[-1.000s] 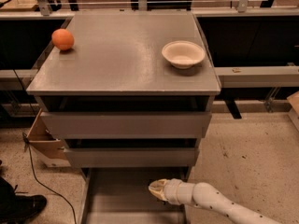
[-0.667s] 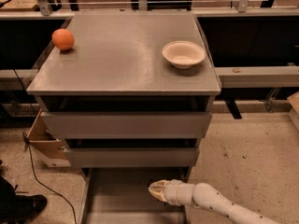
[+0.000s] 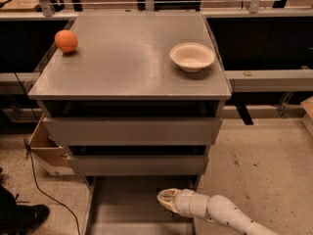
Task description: Pick rxbar blueberry from bottom drawer and place on counter
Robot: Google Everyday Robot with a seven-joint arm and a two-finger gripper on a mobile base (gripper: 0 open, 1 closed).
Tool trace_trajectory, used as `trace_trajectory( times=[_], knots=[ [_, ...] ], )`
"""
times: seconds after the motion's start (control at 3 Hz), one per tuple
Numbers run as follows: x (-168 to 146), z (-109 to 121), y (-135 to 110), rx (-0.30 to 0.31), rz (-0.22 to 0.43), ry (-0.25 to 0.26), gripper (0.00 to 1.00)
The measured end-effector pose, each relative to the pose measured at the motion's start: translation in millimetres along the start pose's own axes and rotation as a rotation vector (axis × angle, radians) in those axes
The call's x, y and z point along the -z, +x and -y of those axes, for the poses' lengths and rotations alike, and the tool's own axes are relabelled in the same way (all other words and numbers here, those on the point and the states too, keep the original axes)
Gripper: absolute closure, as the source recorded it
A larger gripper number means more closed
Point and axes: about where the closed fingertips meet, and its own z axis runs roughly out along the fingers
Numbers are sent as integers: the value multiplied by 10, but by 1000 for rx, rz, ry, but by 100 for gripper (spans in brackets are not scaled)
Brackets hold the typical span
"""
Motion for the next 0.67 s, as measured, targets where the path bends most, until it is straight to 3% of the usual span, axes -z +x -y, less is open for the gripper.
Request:
trace_trajectory(
  times=[0.33,0.67],
  knots=[
    [410,-72,-371,51,63,28,100],
    [941,-93,-919,141,130,91,100]
  ],
)
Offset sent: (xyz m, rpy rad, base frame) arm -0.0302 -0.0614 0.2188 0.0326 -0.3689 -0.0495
